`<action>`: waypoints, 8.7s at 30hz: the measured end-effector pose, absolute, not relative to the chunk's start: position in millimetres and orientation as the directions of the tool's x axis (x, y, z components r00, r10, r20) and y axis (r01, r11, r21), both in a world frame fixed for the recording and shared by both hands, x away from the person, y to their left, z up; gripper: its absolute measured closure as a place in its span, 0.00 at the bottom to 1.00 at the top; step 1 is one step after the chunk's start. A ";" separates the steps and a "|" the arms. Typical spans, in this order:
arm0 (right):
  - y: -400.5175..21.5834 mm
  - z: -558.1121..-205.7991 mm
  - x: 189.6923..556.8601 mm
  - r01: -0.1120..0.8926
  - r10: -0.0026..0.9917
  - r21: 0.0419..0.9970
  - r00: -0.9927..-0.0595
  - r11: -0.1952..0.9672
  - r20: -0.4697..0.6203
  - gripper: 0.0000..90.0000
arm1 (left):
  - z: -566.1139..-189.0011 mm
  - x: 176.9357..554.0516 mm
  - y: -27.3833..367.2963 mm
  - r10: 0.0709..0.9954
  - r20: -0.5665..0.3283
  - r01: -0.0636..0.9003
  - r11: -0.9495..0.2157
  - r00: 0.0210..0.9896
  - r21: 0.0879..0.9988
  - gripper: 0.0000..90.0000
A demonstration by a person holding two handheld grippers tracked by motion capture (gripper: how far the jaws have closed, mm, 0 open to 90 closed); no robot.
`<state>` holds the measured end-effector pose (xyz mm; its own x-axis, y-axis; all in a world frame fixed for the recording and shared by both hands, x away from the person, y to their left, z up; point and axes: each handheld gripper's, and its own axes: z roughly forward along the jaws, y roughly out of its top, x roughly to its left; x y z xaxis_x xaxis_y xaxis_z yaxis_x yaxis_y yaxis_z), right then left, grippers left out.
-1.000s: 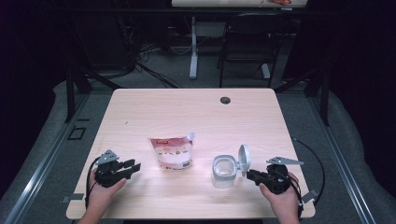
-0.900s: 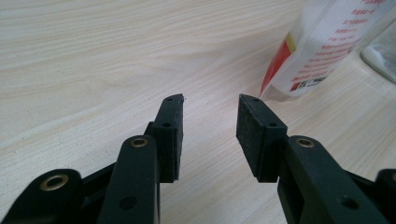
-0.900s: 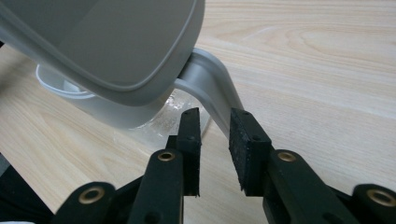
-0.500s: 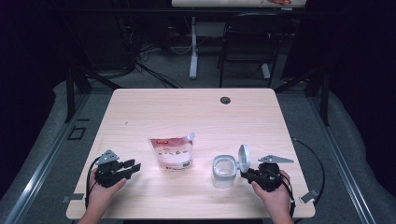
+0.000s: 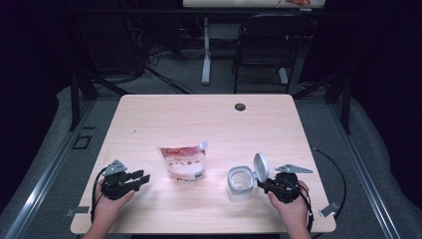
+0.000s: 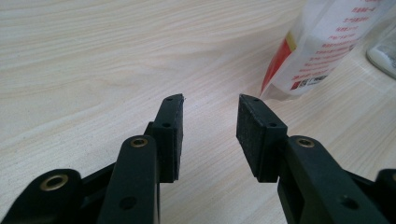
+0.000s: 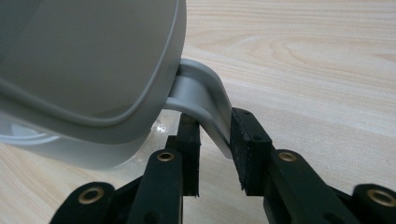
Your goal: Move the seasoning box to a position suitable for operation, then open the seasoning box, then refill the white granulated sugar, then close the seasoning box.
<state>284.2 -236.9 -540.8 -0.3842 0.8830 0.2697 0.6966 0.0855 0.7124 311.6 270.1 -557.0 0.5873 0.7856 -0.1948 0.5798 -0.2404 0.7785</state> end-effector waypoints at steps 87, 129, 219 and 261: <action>-265.0 -521.8 278.9 0.620 0.914 0.772 -0.380 0.139 0.140 0.75 | -547.6 305.9 276.1 0.780 -0.205 0.578 -0.234 0.591 0.781 0.70; -254.1 -440.6 259.6 0.543 0.874 0.806 -0.481 0.235 0.069 0.80 | -434.1 310.7 250.9 0.696 -0.178 0.506 -0.299 0.695 0.809 0.76; -87.3 -430.0 344.1 0.439 0.633 0.793 -0.769 0.422 0.089 0.75 | -438.5 336.8 212.7 0.633 -0.163 0.478 -0.368 0.757 0.798 0.93; -125.8 -426.0 312.4 0.459 0.650 0.773 -0.756 0.438 0.080 0.77 | -440.9 329.8 182.7 0.533 -0.208 0.454 -0.384 0.820 0.804 0.90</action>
